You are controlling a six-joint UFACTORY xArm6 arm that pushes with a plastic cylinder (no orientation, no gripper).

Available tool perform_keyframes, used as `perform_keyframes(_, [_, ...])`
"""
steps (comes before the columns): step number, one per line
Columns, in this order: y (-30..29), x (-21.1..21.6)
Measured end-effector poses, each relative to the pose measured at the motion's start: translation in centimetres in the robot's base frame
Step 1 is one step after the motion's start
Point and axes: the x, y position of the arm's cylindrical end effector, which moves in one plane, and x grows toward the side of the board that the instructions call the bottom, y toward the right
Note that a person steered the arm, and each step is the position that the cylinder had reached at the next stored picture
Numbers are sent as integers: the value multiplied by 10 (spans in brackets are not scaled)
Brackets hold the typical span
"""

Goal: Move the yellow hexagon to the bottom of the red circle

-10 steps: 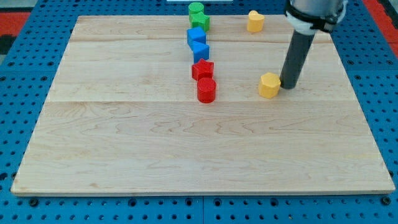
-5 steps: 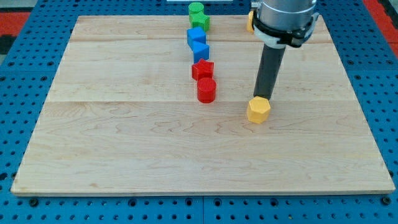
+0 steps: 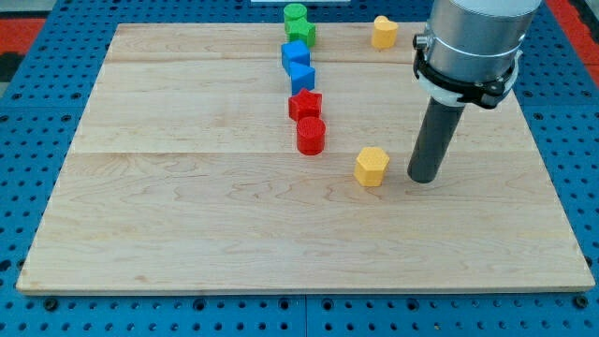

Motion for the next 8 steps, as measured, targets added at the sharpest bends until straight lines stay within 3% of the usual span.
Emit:
perform_keyframes(1, [-33, 0])
perform_keyframes(4, [-32, -33])
perform_keyframes(6, [-87, -16])
perform_keyframes(7, [-78, -16])
perform_keyframes(8, [-17, -55])
